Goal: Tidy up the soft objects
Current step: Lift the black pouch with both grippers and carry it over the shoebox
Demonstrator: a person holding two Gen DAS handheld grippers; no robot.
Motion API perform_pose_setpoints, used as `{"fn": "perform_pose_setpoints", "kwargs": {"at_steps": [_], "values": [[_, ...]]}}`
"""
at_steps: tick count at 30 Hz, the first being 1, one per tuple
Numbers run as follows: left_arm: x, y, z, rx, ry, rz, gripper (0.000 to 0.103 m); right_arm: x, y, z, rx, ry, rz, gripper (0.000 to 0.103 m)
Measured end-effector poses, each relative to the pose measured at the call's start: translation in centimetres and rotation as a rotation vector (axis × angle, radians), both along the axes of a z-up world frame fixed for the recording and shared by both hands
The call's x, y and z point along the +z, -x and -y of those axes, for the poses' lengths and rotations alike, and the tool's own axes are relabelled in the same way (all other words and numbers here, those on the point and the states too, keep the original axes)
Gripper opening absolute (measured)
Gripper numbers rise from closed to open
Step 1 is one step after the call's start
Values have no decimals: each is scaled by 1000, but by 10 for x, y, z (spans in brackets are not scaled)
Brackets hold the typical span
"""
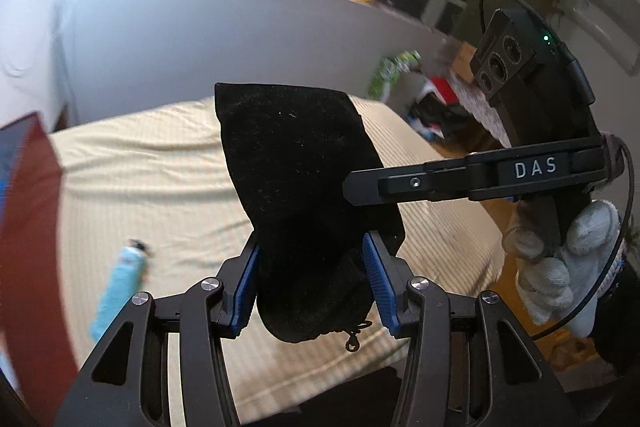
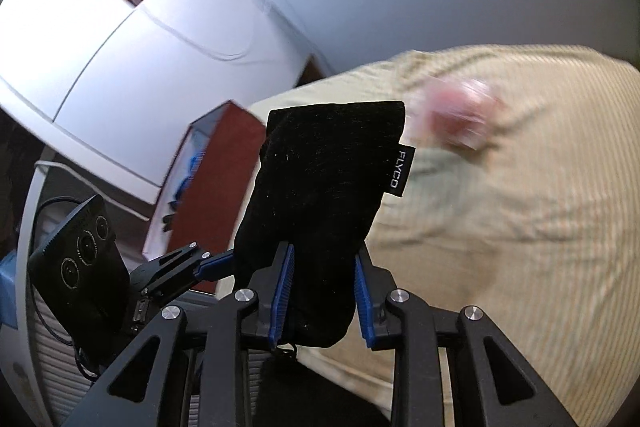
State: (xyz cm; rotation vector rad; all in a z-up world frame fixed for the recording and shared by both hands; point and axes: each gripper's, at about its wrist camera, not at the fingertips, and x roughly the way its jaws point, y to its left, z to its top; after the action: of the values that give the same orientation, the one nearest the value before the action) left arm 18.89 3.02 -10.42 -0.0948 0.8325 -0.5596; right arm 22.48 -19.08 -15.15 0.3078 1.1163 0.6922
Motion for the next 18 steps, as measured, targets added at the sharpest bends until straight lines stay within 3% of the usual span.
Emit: {"fn": "perform_pose_setpoints", "kwargs": {"at_steps": [9, 18], "values": [[34, 24, -89, 166, -7, 70, 48, 39, -4, -105, 165, -11, 73, 26], [49, 47, -167, 326, -35, 111, 48, 55, -3, -205, 300, -40, 103, 26]]}}
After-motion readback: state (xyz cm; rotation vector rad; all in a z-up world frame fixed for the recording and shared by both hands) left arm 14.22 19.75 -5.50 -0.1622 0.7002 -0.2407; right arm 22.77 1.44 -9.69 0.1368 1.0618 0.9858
